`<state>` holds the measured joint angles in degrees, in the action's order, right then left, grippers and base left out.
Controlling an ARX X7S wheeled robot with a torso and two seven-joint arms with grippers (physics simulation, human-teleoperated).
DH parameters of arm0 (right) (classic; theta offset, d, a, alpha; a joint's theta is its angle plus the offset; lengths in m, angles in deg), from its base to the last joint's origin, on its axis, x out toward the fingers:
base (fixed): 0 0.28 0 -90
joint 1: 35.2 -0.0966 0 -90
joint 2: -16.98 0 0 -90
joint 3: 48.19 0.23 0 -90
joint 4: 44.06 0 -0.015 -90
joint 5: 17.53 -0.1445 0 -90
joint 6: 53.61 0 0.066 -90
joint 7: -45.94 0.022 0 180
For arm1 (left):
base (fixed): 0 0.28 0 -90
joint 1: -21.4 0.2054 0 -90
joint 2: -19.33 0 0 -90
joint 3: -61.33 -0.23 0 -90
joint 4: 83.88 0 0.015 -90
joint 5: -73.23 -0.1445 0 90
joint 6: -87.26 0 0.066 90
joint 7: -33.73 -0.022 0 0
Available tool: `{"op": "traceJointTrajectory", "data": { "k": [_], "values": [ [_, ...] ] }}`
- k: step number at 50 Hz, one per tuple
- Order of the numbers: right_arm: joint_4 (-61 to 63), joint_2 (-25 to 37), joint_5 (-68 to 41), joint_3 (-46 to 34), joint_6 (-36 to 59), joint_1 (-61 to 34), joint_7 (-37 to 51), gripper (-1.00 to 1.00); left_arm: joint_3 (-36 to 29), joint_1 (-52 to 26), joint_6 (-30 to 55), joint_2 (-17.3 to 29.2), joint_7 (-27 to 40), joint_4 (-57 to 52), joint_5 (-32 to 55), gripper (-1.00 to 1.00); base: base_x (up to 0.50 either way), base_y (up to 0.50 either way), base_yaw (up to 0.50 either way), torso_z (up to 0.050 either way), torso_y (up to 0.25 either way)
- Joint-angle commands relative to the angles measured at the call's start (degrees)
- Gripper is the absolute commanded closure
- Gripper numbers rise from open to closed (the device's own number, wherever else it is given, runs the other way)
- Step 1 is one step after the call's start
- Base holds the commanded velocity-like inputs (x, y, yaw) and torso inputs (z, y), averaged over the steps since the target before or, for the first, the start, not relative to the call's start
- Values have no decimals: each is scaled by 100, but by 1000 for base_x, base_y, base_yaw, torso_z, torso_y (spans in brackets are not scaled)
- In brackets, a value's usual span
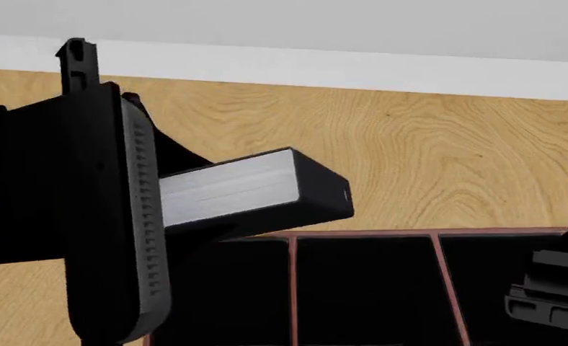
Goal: Pick up the book and place it in the back compartment of the caddy.
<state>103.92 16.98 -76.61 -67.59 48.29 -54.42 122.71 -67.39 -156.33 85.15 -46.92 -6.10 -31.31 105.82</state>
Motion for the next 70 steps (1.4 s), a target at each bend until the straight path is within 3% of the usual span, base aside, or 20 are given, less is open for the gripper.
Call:
{"op": "traceJointTrajectory", "data": {
  "k": [1, 10, 23, 31, 34, 41, 49, 57, 70],
  "values": [
    [-29, 0, 218, -130, -182, 209, 97, -100, 65, -598, 196, -133, 1337, 189, 1477, 100, 0, 0, 0, 0, 0],
    [200, 0, 65, 130, 134, -1, 28, -100, -595, -1233, 71, -417, 1669, 891, 1818, 100, 0, 0, 0, 0, 1],
    [201, 0, 120, 282, 336, -77, -232, -100, -1094, -2005, 2, -966, 1349, 1889, 2169, 100, 0, 0, 0, 1, 1],
    [201, 0, 701, -102, -67, 353, 93, -100, -859, -2306, 89, -1345, 1291, 2641, 2595, 100, 0, 0, 0, 0, 1],
    [201, 0, 844, -199, -183, 466, 178, -100, -1061, -2434, -40, -1426, 1223, 2952, 2473, 100, 0, 0, 0, 0, 3],
    [201, 0, 1054, -322, -347, 622, 300, -100, -652, -2601, -21, -1812, 1640, 3710, 2466, 100, 0, 0, 0, 0, 1],
    [201, 0, 1054, -317, -390, 653, 295, -100, -889, -2720, 27, -1999, 1780, 4038, 2526, 100, 0, 0, 0, 1, 0],
    [200, 0, 968, -269, -380, 643, 305, -100, -1487, -2705, 21, -1868, 1698, 3783, 2646, 100, 0, 0, 0, 0, 1],
    [195, 0, 1237, -449, -578, 876, 496, -100, -1658, -2573, -21, -1702, 1817, 3500, 3298, 100, 0, 0, 0, 0, 2]
  ]
}}
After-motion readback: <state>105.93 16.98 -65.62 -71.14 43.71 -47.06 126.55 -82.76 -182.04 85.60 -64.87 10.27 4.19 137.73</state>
